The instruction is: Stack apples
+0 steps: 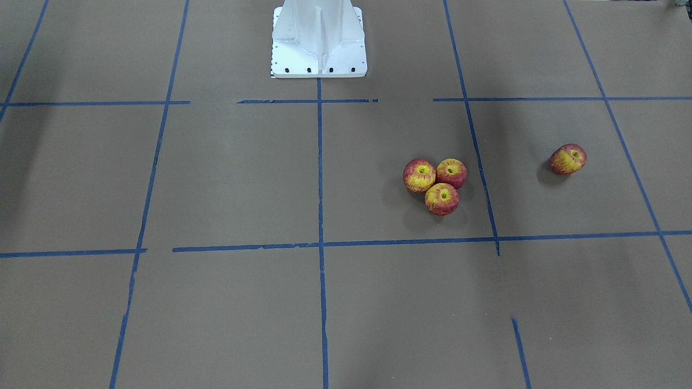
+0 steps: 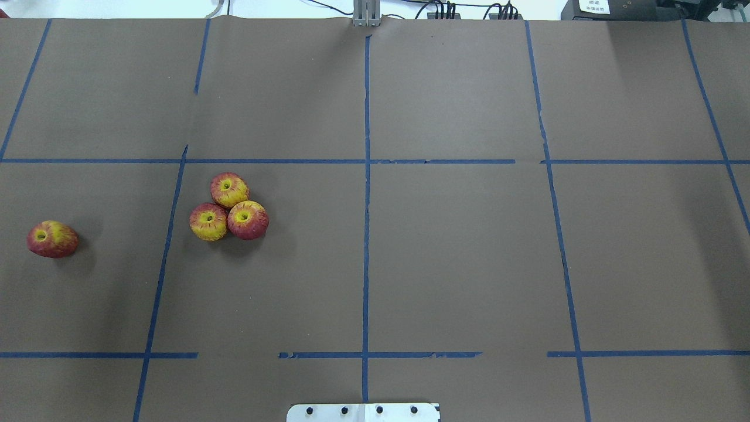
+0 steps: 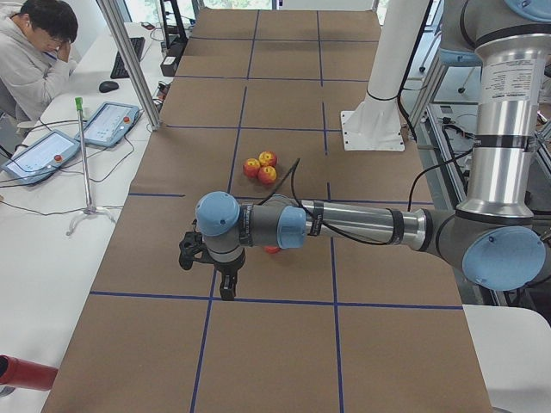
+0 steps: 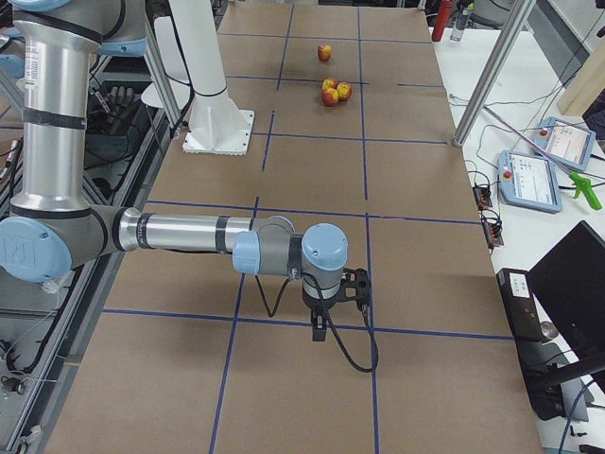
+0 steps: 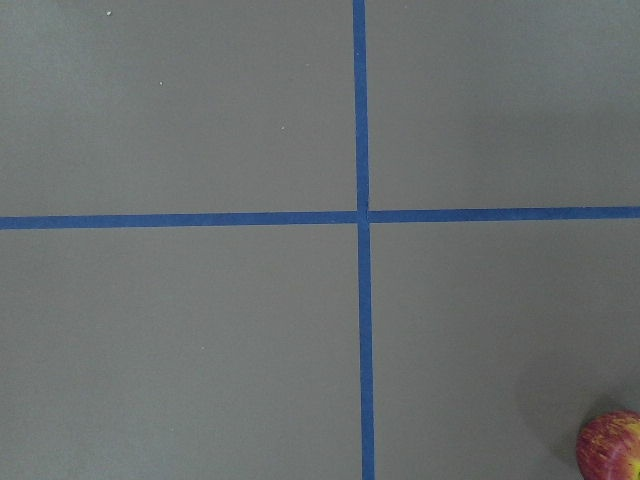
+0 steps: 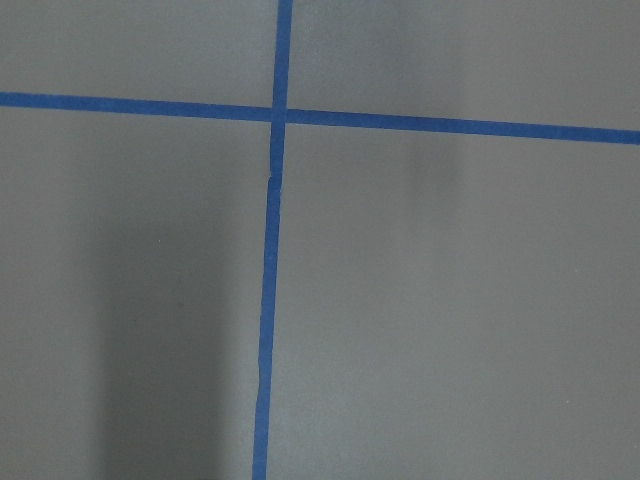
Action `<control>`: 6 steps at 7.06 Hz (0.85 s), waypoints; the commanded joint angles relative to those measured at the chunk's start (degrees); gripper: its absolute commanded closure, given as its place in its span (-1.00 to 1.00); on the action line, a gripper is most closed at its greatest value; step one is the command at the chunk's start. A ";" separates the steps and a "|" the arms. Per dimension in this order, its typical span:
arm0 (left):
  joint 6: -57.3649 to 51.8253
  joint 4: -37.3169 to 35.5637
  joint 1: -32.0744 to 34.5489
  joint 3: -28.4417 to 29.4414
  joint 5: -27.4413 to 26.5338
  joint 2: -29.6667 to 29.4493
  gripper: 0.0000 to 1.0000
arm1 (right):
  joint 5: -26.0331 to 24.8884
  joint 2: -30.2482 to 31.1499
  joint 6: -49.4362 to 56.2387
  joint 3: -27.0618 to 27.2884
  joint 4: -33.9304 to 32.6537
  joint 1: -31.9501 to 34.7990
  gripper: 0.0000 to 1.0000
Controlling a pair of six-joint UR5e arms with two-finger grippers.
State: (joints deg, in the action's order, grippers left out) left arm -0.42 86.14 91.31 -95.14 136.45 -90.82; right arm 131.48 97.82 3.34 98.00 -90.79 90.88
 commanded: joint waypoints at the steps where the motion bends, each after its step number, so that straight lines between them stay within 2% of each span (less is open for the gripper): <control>1: -0.02 -0.62 0.01 -2.31 0.13 0.46 -1.00 | 0.00 0.00 0.00 0.00 0.00 0.00 -1.00; 3: 0.34 0.25 -0.08 -1.98 -0.05 0.38 -1.00 | 0.00 0.00 0.00 0.00 0.00 0.00 -1.00; 4: 0.16 3.83 -0.43 -0.41 0.13 0.47 -1.00 | 0.00 0.00 0.00 0.00 0.00 0.00 -1.00; 5: 2.68 9.78 -4.87 -0.22 1.61 0.90 -1.00 | 0.00 0.00 0.00 0.00 0.00 0.00 -1.00; 6: 11.41 11.58 -12.14 -0.30 2.84 0.99 -1.00 | 0.00 0.00 0.00 0.00 0.00 0.00 -1.00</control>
State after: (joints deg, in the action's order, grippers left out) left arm 3.55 94.00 86.18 -95.62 137.86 -90.04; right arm 131.49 97.82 3.34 98.00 -90.79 90.88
